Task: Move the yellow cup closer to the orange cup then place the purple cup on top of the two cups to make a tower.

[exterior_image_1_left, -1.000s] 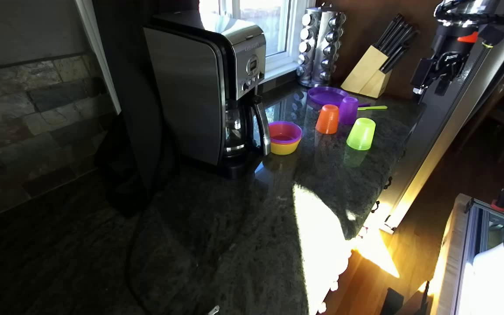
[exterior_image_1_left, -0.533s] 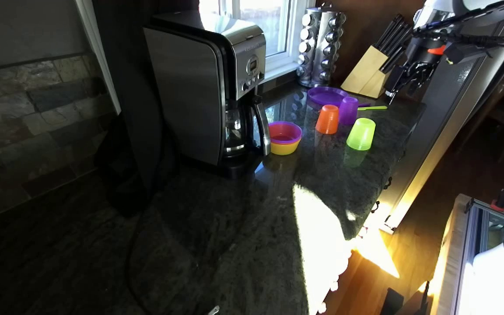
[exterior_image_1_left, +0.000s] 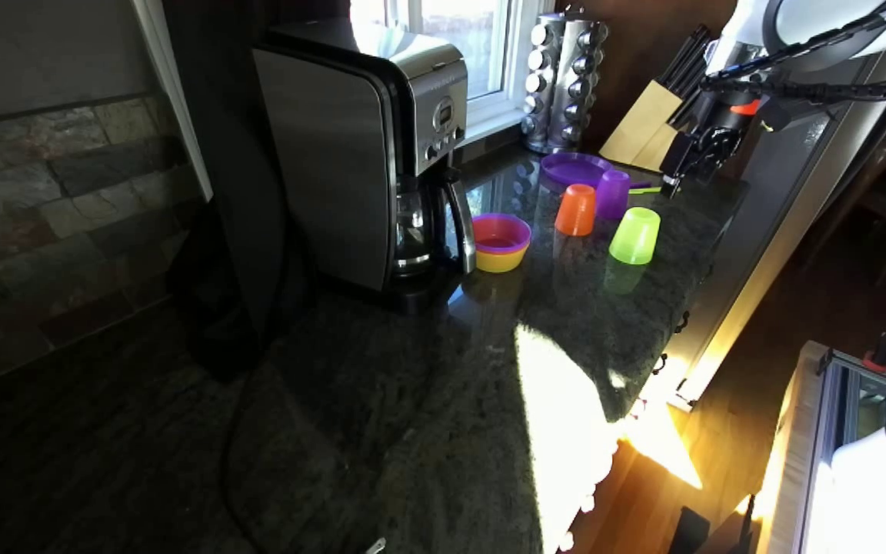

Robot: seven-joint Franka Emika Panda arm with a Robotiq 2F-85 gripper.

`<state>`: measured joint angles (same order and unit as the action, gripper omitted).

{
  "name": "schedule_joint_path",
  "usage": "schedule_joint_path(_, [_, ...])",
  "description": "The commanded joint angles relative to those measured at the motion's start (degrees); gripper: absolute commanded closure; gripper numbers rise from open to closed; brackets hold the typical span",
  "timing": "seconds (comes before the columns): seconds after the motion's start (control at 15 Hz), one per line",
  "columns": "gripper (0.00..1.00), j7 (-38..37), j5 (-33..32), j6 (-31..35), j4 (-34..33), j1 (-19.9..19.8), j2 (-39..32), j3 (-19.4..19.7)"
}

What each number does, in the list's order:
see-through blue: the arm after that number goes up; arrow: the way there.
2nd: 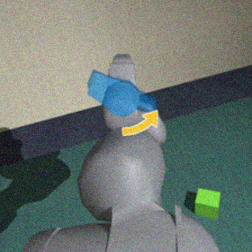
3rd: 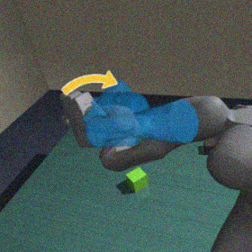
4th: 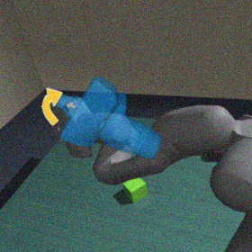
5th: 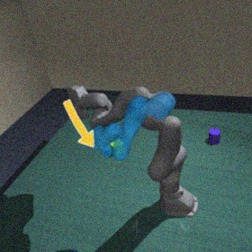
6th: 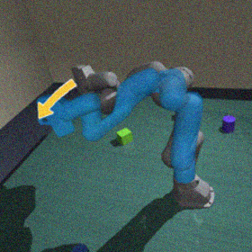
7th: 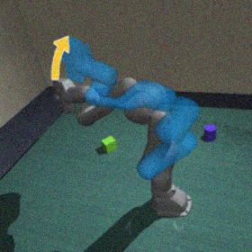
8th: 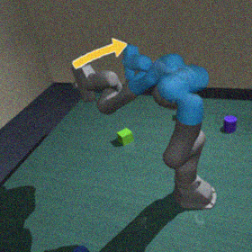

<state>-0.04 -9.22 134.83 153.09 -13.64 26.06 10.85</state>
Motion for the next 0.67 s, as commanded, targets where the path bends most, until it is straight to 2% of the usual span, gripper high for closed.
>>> schedule_joint_path(0.0, [0.0, -0.2, 1.4, -0.7, -1.0, 0.0, -1.7, -0.1])
schedule_joint_path(0.6, [0.0, 1.6, 4.3, 10.2, -3.5, 2.2, -12.2, 0.1])
